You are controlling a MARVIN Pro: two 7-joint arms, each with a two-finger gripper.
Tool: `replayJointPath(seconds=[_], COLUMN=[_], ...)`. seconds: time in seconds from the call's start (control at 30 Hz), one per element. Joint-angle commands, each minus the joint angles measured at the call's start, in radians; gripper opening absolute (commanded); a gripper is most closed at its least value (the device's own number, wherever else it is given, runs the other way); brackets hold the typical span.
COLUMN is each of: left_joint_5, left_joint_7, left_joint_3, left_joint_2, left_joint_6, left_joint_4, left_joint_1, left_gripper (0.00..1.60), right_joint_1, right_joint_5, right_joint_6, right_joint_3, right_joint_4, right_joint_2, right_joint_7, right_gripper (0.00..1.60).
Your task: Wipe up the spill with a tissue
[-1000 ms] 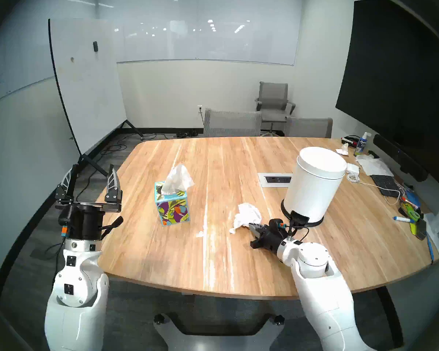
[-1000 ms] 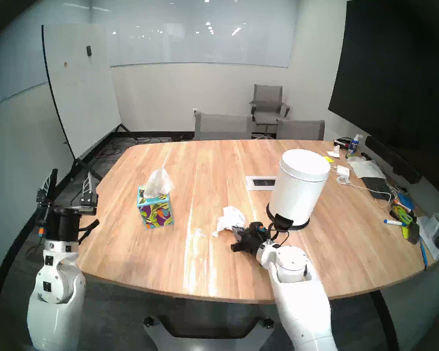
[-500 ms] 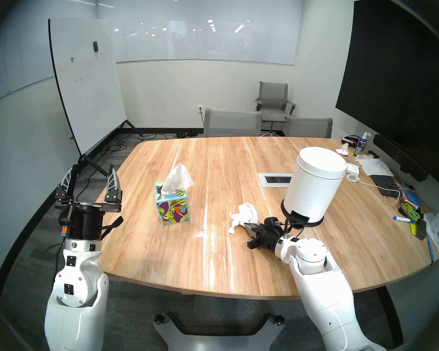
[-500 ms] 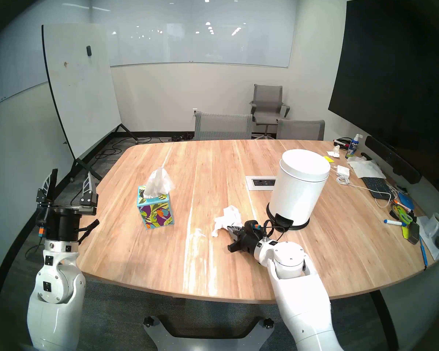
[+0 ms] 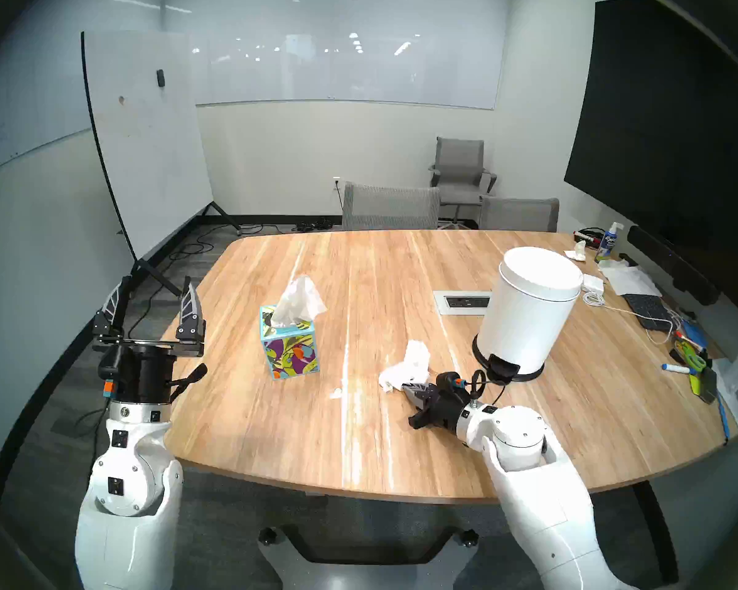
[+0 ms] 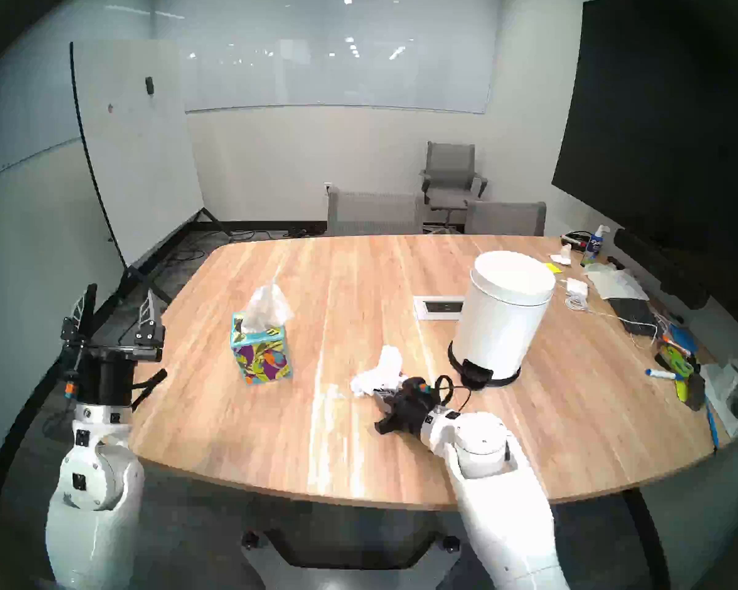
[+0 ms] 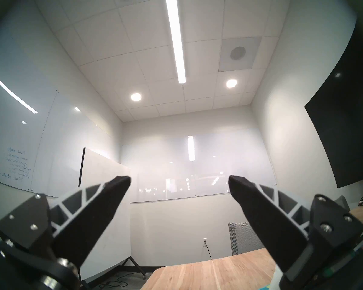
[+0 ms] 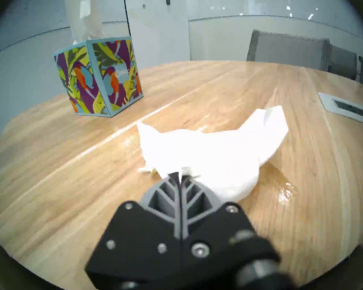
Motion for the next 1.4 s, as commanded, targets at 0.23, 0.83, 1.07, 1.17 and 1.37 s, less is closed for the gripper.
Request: replayJointPath(seconds=[0.23, 0.83, 1.07, 1.17, 1.37], left_joint_5=[0.001, 0.001, 0.001, 0.001, 0.001], left_joint_7=[0.001, 0.001, 0.001, 0.001, 0.001], left_joint_3=[-0.002, -0.002, -0.002, -0.002, -0.002], left_joint_2=[-0.002, -0.002, -0.002, -0.002, -0.002], left_joint_6=[-0.007, -0.007, -0.007, -0.007, -0.007], left_joint_4=[-0.018, -0.018, -0.018, -0.018, -0.018], left_joint_1=[0.002, 0.002, 0.002, 0.002, 0.002], left_gripper=[1.60, 1.60, 1.60, 1.60, 1.60], right_joint_1=[-0.089, 0.011, -0.042, -0.057, -0.057], right_joint_5=[0.016, 0.005, 0.018, 0.022, 0.024], right_joint_6=[0.014, -0.021, -0.023, -0.003, 0.020], right_joint_3=[0.069, 0.025, 0.062, 0.074, 0.082], right_joint_4=[-0.099, 0.038, -0.022, -0.068, -0.095], right_joint_2=[0.056, 0.037, 0.033, 0.038, 0.051], right_joint_7=[0.034, 0.055, 0.048, 0.056, 0.080], right_gripper=[0.00, 0.00, 0.00, 0.00, 0.00])
